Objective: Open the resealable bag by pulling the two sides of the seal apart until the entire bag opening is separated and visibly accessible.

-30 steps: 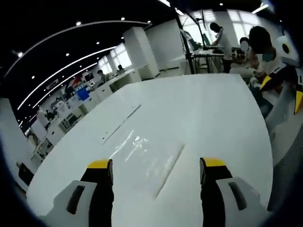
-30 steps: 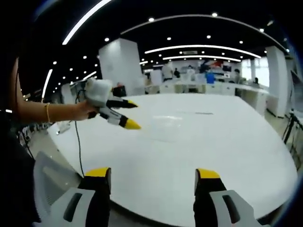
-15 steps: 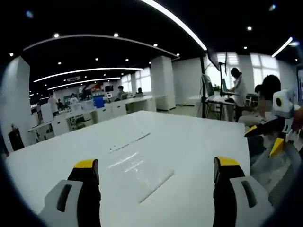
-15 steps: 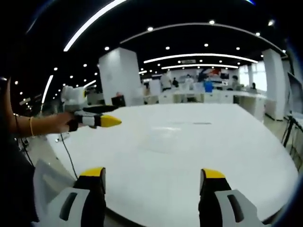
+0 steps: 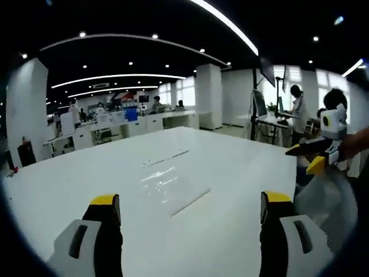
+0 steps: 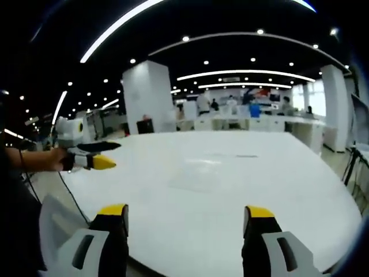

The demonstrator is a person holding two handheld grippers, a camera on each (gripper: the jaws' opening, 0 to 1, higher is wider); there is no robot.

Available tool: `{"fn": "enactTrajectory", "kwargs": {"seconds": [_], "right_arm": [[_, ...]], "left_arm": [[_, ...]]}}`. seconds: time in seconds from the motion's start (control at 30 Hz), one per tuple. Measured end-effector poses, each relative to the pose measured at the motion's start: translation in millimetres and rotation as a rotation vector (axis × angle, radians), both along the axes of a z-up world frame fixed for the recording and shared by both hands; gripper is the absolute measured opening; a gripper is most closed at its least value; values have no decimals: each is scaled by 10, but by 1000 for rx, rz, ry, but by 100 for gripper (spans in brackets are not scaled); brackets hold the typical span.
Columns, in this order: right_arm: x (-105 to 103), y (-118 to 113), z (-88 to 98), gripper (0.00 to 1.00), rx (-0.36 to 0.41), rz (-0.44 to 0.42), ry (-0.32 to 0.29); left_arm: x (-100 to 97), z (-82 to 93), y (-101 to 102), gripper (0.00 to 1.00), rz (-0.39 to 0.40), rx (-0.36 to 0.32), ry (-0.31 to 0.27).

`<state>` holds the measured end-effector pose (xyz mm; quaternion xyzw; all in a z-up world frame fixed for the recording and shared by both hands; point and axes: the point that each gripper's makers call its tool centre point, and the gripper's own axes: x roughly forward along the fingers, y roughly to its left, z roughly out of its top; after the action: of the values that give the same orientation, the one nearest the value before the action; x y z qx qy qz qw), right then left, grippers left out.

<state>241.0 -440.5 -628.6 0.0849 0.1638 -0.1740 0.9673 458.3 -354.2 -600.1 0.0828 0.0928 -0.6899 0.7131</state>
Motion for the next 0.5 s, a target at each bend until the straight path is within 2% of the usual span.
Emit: {"fn": "enactTrajectory", "kwargs": {"seconds": [0.1, 0.2, 0.33, 0.47, 0.5], "right_arm": [[19, -28, 29, 82, -25, 6, -4], [35, -54, 57, 82, -43, 6, -9], [42, -67, 61, 82, -46, 10, -12], [44, -61, 67, 82, -55, 20, -9], [44, -63, 71, 82, -56, 19, -12]], "left_arm": [[-73, 12, 106, 100, 0, -1, 6], [-170, 227, 178, 100, 11, -154, 71], [-213, 193, 290, 100, 32, -110, 48], [-244, 263, 361, 100, 47, -136, 55], [-230, 269, 377, 100, 59, -148, 30]]}}
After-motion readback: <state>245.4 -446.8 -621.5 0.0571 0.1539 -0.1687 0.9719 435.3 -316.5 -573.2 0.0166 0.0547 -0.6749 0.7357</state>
